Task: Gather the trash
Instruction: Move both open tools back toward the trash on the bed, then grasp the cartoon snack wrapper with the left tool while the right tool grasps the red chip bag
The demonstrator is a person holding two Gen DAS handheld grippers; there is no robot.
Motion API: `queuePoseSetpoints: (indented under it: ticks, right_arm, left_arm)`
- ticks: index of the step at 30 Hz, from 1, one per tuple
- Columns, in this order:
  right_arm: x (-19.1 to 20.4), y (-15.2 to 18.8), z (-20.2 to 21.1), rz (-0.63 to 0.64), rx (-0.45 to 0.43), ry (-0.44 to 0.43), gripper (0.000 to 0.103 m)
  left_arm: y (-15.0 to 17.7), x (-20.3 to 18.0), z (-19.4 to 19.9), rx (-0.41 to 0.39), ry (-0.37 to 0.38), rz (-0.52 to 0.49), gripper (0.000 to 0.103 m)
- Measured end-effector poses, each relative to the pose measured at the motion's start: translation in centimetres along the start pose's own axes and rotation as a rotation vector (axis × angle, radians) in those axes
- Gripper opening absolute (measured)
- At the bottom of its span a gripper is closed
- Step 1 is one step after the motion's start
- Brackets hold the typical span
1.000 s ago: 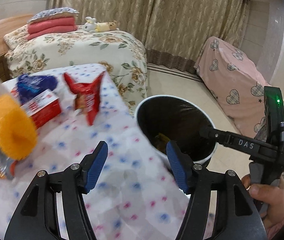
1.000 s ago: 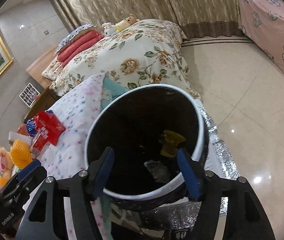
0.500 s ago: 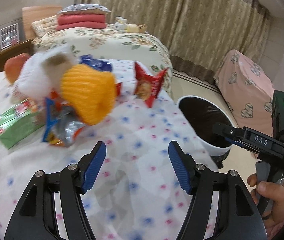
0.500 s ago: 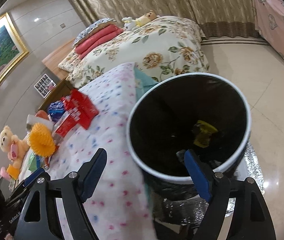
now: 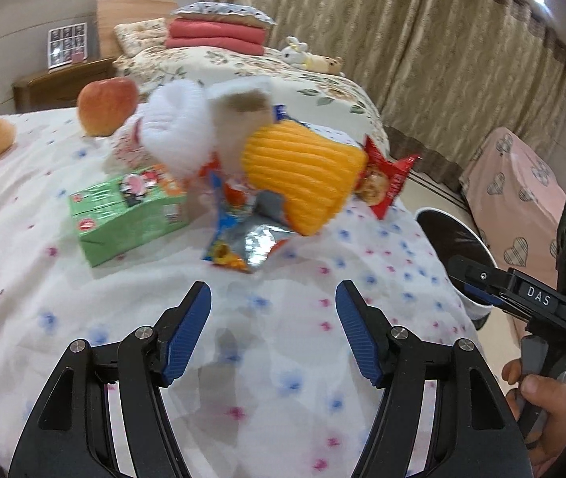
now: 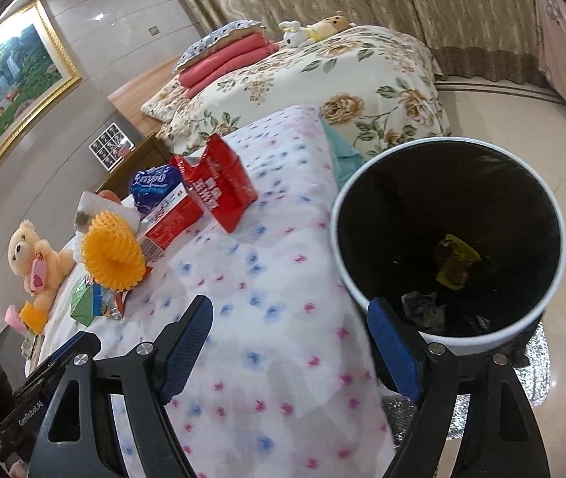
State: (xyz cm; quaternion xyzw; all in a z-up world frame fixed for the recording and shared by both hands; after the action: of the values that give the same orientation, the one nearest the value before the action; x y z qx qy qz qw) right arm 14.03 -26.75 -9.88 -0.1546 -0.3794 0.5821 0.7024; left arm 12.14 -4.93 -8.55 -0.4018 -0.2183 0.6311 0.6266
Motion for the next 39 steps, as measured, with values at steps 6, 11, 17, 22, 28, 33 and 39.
queuePoseSetpoints:
  ticks: [6,11,17,22,28,33,39]
  right_arm:
    - [1.7,-1.1,-1.5,0.04,-0.006,-0.011,0.082]
    - [2.7,-2.3,-3.0,0.059,-0.01,-0.014,0.082]
    - [3.8,-3.7,-5.1,0.086,-0.009,-0.012,0.082]
    - [4.4,-4.9,-6.6,0.102,-0.015,-0.004,0.081]
    - [4.8,-5.4,-8.0,0.124,-0.002,0.012,0.033]
    - [4.7,-4.9,-7.3,0.121,-0.012,-0.005,0.01]
    - [4.6,-4.0,-5.5,0.115,-0.026,-0.023,0.008]
  left_arm:
    - [-0.9,1.8,-0.5,-0.005,-0.032,0.034,0.066]
    - [-1.7,2.8,-1.4,-0.002,-0.049,0.049,0.066]
    - [-2.4,3.3,-2.9,0.031,-0.041,0.068,0.066]
    - [-3.2,3.1,-3.6,0.041,-0.043,0.056,0.066]
    - [-2.9,2.5,-4.6,0.084,-0.024,0.022,0.034]
    - [-2.6,2.4,-4.2,0.086,-0.007,0.021,0.01]
    - [-1.8,3.0,-2.3,0.054,-0.022,0.026,0.007]
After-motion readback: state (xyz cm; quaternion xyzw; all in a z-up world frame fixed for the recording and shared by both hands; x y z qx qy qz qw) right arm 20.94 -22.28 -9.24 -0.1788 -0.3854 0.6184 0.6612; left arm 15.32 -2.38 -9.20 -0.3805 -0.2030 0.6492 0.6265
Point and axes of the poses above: each gripper's, at about its wrist camera, not at the fingertips, and z roughly against the way its jaws point, x to its left, y to its underside, the point moved 4 cm from there along -z, roughly the way its jaws point, and after that the axes turned 5 degrees about -x, right-handed, at the moved point
